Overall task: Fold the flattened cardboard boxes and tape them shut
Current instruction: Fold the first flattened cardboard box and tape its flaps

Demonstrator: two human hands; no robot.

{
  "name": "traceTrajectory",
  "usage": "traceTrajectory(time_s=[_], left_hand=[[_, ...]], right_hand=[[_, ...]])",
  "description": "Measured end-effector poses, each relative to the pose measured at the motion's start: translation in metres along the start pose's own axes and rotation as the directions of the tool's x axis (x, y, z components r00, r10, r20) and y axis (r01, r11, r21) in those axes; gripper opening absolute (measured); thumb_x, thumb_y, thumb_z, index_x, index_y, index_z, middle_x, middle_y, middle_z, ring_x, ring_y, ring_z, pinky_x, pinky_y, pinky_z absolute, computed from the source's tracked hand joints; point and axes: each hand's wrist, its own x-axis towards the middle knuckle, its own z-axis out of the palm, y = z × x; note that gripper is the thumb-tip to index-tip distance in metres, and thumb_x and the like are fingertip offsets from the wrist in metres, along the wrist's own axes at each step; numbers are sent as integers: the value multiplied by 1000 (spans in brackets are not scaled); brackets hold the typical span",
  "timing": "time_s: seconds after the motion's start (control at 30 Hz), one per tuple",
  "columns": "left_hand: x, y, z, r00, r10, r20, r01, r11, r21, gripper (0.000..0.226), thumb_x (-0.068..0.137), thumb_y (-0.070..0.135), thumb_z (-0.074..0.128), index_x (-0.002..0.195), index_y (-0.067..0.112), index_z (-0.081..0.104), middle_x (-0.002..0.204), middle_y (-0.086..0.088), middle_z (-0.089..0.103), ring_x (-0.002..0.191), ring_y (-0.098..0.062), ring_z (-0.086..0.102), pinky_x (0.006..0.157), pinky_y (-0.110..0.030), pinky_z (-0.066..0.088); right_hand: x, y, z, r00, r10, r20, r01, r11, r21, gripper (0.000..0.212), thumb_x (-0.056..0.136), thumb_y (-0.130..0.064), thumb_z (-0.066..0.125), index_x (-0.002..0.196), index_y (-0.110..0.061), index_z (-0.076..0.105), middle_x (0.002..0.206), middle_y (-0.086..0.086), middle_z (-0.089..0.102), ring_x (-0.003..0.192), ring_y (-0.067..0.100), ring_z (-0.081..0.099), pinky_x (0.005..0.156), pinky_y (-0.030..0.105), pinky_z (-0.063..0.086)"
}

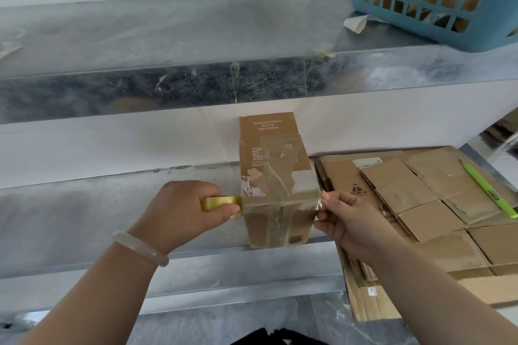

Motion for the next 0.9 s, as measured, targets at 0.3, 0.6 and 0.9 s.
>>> traceTrajectory(time_s=[0.3, 0.6, 0.9], left_hand=[[1, -1, 3, 999, 8, 31, -6, 998, -65, 42, 73, 68, 54, 61, 28, 54, 61, 13, 55, 61, -2, 52, 47, -19, 29], [0, -5, 5, 1000, 21, 2, -21, 997, -74, 51, 74, 71, 51, 61, 22, 54, 66, 10, 57, 63, -4, 53, 48, -22, 34], [-4, -11, -2, 991, 73, -110, -83, 993, -89, 52, 76, 74, 40, 58, 26, 52, 64, 7, 56, 62, -11, 53, 52, -30, 40]], right_hand=[[20, 27, -14, 985, 100, 139, -125, 975, 185, 40, 81, -27, 71, 112, -12, 52, 76, 1, 54, 60, 11, 42, 56, 25, 48], [-2, 7, -1, 785, -527, -325, 245, 747, -619, 21, 97, -30, 56, 112, -41, 65, 107, -18, 69, 93, -1, 65, 79, 23, 54], [-5, -6, 68, 659, -368, 656, 391, -577, -717, 54, 101, -49, 28, 150, -28, 37, 153, -7, 40, 145, 17, 32, 119, 42, 26]])
